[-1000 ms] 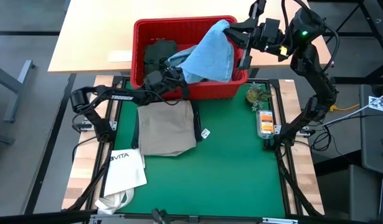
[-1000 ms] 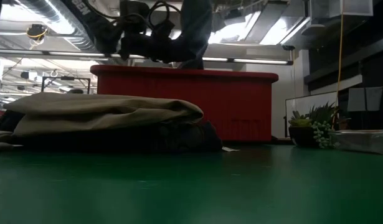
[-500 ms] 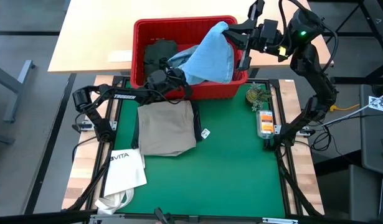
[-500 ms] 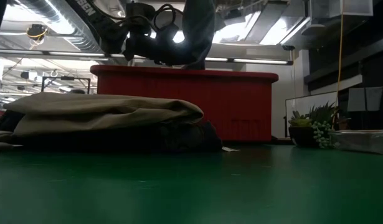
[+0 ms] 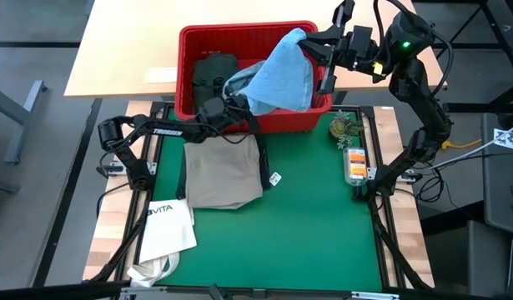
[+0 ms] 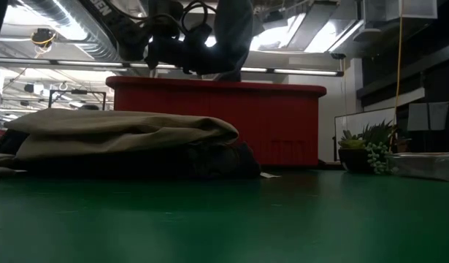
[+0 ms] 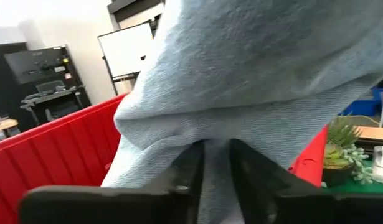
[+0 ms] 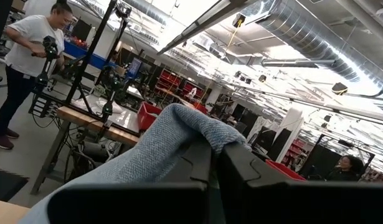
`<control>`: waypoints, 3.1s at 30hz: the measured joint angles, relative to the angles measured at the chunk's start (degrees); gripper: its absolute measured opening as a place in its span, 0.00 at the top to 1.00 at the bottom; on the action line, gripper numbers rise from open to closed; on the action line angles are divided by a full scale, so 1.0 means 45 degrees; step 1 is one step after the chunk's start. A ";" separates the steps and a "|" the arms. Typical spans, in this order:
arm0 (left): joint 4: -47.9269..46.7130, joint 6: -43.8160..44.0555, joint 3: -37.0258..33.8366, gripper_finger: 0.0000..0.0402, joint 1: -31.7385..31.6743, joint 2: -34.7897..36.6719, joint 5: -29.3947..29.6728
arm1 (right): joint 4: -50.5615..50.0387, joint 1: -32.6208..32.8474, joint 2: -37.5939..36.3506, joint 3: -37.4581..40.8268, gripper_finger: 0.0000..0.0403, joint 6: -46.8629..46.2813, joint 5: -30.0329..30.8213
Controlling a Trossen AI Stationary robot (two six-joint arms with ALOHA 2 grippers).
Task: Fold Laundry from Bin
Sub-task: Fold the light blue pants
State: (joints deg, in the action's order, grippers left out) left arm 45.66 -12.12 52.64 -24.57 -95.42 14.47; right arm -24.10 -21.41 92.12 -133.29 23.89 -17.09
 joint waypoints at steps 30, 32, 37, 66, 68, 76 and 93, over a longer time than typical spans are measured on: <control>-0.0035 0.0366 0.0000 0.38 0.0897 0.0000 0.1382 | -0.0010 0.0005 0.0000 0.0000 0.97 -0.0387 -0.0004; -0.0033 0.1012 0.0000 0.46 0.0881 0.0005 0.1520 | -0.0010 0.0005 0.0000 0.0000 0.97 -0.0392 -0.0008; -0.0016 0.1627 0.0000 0.76 0.0794 0.0005 0.1511 | -0.0018 0.0005 0.0000 0.0000 0.97 -0.0370 -0.0010; -0.0029 0.3822 0.1563 1.00 0.1521 0.4543 -0.2398 | -0.6043 -0.1986 -0.0425 -0.0010 0.97 0.3156 0.4243; -0.0076 0.4020 0.2147 1.00 0.1606 0.4543 -0.2845 | -0.6797 -0.2025 -0.0385 -0.0010 0.97 0.3276 0.4365; -0.2638 0.4012 0.4461 1.00 0.2107 0.4527 -0.3495 | -0.9531 -0.2006 -0.0121 -0.0005 0.97 0.4738 0.6046; -0.7867 0.5256 0.5498 1.00 0.4215 0.4469 -0.5688 | -1.1505 -0.2001 0.0471 0.0005 0.78 0.4786 0.6931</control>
State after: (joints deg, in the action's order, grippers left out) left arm 10.27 11.53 77.38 -5.60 -75.31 -11.13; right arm -75.87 -30.41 94.24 -133.27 45.43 14.10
